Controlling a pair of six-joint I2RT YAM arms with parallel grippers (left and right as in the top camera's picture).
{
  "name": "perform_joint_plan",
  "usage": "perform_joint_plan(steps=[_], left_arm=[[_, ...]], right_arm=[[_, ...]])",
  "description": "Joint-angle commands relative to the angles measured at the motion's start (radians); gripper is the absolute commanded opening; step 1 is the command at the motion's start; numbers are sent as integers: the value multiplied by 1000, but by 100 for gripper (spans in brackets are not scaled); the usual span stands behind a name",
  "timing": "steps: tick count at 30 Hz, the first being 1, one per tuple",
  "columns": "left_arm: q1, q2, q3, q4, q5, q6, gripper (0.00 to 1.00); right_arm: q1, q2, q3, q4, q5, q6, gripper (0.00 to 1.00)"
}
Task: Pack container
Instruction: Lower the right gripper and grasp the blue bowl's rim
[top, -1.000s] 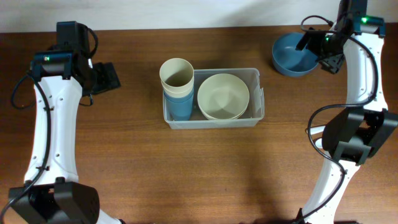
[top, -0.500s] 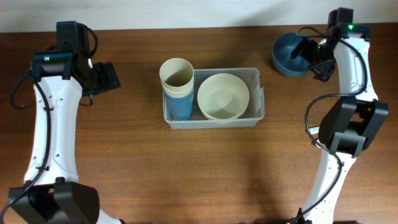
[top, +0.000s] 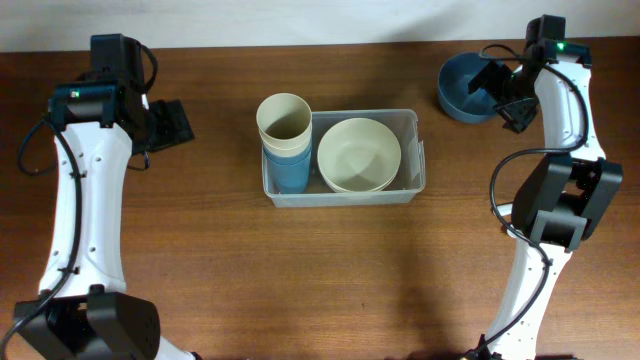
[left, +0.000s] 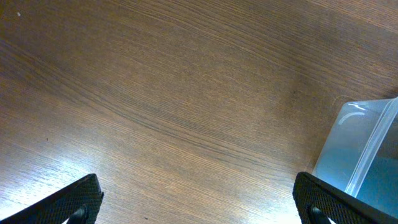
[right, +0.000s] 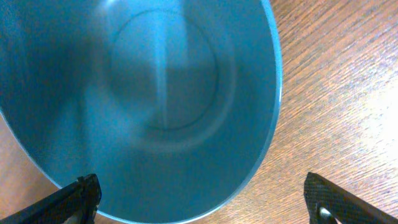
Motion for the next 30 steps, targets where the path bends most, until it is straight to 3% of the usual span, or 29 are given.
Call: perform_joint_plan(steps=[1,13,22,30], left_arm=[[4,0,-10,2,-4,-10,100],[4,0,-10,2,-4,-10,100],[4,0,-10,2,-4,-10,100],[4,0,-10,2,-4,-10,100]], right_arm=[[-6,27,-3,-2,16,50,99],[-17,90,-3,7,12,79,97],[-18,90,-3,24,13,79,55],[-18,90,-3,31,13,83,40]])
